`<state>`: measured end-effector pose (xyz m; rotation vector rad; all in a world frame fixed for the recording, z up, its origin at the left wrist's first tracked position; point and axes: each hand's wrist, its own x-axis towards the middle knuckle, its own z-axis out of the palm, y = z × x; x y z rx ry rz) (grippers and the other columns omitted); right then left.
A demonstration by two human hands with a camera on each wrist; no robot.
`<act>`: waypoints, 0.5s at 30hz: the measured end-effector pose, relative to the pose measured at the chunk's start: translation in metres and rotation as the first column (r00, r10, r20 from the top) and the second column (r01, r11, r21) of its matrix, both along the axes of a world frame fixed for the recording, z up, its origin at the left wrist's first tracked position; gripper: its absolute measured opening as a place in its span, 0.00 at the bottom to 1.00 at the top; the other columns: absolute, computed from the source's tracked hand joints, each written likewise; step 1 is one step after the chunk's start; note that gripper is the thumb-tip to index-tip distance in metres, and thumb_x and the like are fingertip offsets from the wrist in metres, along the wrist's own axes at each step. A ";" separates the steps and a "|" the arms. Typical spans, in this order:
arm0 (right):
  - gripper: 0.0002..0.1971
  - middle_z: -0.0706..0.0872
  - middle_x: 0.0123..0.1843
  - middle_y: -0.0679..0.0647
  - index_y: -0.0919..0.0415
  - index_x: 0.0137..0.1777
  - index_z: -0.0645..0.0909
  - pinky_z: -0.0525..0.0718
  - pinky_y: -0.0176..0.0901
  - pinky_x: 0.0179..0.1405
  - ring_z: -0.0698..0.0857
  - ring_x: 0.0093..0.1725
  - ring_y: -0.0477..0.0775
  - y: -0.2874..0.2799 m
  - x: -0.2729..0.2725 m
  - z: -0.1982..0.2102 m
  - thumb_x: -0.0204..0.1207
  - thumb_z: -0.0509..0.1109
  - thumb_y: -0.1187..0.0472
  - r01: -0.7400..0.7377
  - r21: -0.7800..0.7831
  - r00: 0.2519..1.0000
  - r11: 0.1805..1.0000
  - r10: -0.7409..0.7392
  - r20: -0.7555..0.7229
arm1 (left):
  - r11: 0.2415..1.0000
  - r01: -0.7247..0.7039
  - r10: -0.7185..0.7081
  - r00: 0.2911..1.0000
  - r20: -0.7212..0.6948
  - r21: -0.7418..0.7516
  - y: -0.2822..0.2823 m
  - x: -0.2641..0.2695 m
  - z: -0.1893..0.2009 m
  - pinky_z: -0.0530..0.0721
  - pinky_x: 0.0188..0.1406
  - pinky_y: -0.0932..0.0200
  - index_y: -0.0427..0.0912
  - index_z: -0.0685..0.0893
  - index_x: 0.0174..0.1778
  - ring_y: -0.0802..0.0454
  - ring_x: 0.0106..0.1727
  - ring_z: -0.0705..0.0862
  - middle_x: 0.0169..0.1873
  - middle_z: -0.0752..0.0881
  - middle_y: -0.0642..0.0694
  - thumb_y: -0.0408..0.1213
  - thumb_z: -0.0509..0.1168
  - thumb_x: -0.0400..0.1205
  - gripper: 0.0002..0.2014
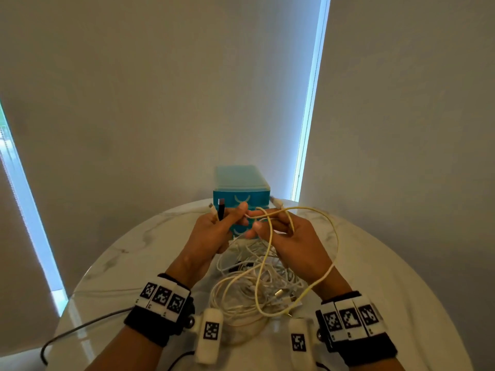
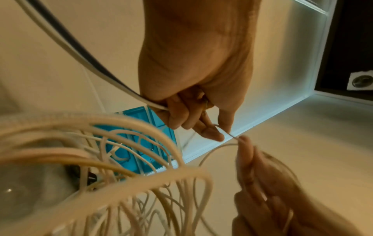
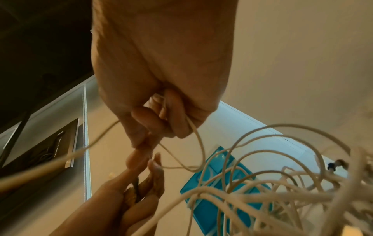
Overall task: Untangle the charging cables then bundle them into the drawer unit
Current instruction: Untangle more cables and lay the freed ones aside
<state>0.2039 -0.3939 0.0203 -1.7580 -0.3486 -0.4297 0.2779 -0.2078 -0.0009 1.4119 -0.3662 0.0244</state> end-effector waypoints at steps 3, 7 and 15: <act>0.06 0.96 0.42 0.51 0.48 0.53 0.96 0.91 0.56 0.53 0.93 0.44 0.51 -0.018 0.012 -0.008 0.82 0.82 0.49 0.211 -0.109 0.974 0.971 -0.218 -0.057 | 0.972 -0.069 0.072 0.997 0.004 -0.226 0.011 0.011 0.001 0.57 0.20 0.61 0.43 0.93 0.46 0.55 0.23 0.60 0.35 0.76 0.39 0.49 0.73 0.88 0.13; 0.08 0.79 0.25 0.47 0.56 0.44 0.91 0.73 0.43 0.28 0.75 0.27 0.49 -0.054 0.018 -0.014 0.86 0.75 0.57 0.522 0.238 0.840 0.819 -0.446 -0.309 | 0.849 -0.245 0.229 0.969 -0.092 -0.469 0.035 0.024 0.003 0.60 0.17 0.66 0.44 0.92 0.53 0.60 0.21 0.63 0.40 0.92 0.51 0.40 0.67 0.94 0.09; 0.11 0.72 0.28 0.47 0.57 0.50 0.87 0.64 0.37 0.19 0.67 0.22 0.45 -0.058 0.014 0.000 0.88 0.62 0.61 0.545 0.521 0.838 0.657 -0.438 -0.325 | 0.879 -0.315 0.310 0.948 -0.073 -0.357 0.034 0.028 -0.006 0.62 0.18 0.66 0.46 0.93 0.59 0.61 0.21 0.62 0.47 0.95 0.49 0.44 0.69 0.93 0.09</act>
